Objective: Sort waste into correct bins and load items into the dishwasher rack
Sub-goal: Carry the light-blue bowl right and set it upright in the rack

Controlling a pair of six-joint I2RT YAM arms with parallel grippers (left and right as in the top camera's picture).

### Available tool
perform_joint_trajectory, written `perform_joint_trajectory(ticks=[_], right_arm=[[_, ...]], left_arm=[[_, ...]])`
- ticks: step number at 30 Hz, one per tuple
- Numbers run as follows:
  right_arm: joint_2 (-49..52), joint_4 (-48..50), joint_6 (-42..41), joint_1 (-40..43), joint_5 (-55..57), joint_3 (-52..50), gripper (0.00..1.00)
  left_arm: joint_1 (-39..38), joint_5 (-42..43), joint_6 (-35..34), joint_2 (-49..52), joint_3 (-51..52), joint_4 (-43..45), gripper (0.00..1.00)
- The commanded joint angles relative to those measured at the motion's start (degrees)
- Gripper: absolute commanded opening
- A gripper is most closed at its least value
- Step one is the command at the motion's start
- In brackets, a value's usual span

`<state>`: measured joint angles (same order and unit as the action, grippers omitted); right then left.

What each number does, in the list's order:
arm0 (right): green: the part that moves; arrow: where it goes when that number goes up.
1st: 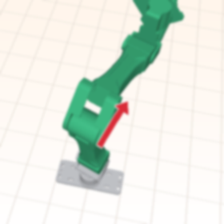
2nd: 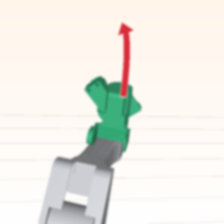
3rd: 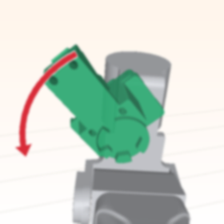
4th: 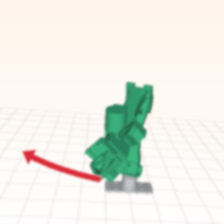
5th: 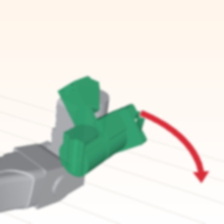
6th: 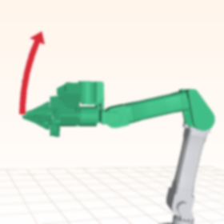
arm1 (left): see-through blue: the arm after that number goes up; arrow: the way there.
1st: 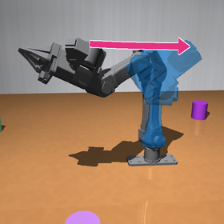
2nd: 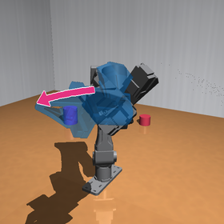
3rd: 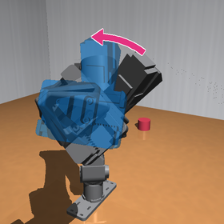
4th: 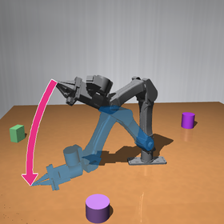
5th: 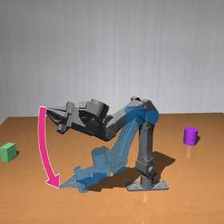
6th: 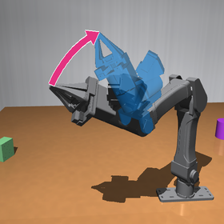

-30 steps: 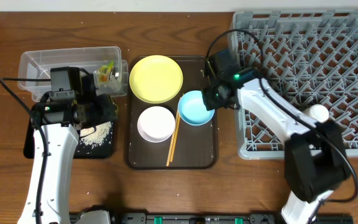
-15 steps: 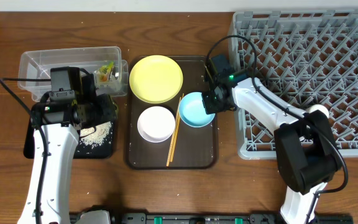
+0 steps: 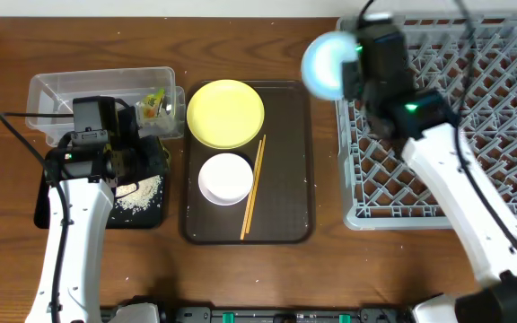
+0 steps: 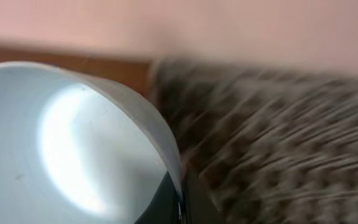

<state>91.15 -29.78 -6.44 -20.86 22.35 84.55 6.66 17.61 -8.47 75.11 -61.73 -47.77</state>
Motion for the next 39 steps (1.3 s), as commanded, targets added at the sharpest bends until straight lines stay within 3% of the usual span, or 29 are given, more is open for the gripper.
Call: perform_joint_trajectory(ticks=[1,10,16,22,26,39], right_arm=[[0.8,3.1,7.0,2.5,10.8,0.1,0.01],[4.7,22.4,16.1,10.1,13.4,0.1,0.01],[12.0,30.7,26.8,10.8,13.5,0.1,0.01],[20.3,39.2,32.2,10.8,13.4,0.1,0.01],[24.0,42.2,35.7,10.7,14.3,0.1,0.01],[27.4,40.4,35.6,8.9,14.5,0.1,0.01]], left_arm=[[0.1,-0.5,0.9,-0.3,-0.4,-0.2,0.46],[0.1,-0.5,0.9,-0.3,-0.4,-0.2,0.46],[0.1,-0.5,0.9,-0.3,-0.4,-0.2,0.46],[0.1,-0.5,0.9,-0.3,-0.4,-0.2,0.47],[0.1,-0.5,0.9,-0.3,-0.4,-0.3,0.46],[0.1,-0.5,0.9,-0.3,-0.4,-0.2,0.46]])
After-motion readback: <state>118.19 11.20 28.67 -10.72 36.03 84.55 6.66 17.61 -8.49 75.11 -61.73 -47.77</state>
